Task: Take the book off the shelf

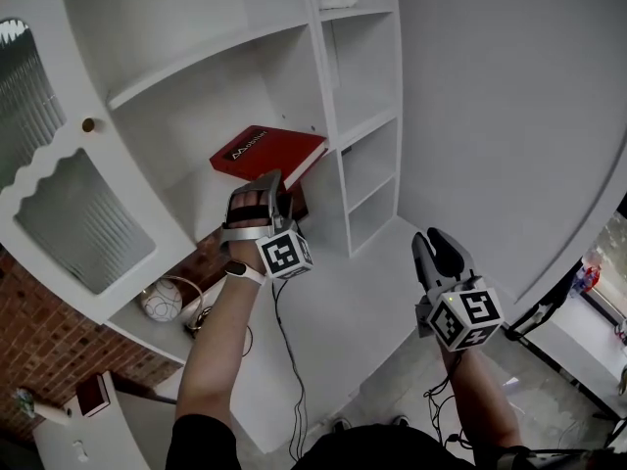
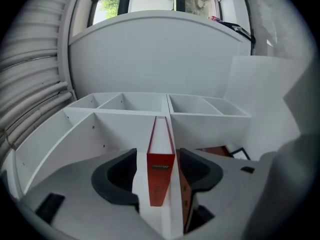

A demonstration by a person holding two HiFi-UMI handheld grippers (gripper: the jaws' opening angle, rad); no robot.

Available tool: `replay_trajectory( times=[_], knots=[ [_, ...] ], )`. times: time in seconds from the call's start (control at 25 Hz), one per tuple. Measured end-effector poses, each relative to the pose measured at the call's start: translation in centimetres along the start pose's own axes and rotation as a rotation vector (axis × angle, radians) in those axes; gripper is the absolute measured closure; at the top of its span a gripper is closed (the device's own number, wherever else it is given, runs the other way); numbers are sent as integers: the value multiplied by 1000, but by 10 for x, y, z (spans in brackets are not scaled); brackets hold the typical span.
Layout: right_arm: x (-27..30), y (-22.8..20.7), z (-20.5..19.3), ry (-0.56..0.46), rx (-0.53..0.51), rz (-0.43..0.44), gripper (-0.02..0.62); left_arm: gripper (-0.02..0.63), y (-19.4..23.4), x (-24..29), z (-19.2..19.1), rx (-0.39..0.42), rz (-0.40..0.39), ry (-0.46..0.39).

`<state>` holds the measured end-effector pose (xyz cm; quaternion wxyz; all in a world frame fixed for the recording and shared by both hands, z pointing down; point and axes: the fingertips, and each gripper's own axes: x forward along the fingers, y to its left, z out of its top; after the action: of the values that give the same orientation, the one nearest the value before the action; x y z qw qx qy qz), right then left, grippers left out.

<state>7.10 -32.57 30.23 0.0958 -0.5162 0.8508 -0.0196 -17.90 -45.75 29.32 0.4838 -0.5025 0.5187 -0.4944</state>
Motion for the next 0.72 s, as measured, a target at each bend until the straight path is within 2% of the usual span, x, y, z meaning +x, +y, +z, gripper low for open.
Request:
replay_trajectory(
  times=[0.24,0.28,0.32,0.56,0.72],
  knots=[
    [-1,-15,-5,17,-10,-2,506,364,-3,27,8,49,-33,5],
    [0,-15,-6,20,-13,2,509,429,-4,27,9,67,-35,5],
    [0,-14,-7,23,-15,6,512,436,-4,27,10,80,-31,3],
    [-1,-12,-11,33,-3,20,527,439,-3,13,17,81,-12,-29],
    [-3,-11,-13,33,24,21,535,439,0,-6,26,73,19,-89]
  ],
)
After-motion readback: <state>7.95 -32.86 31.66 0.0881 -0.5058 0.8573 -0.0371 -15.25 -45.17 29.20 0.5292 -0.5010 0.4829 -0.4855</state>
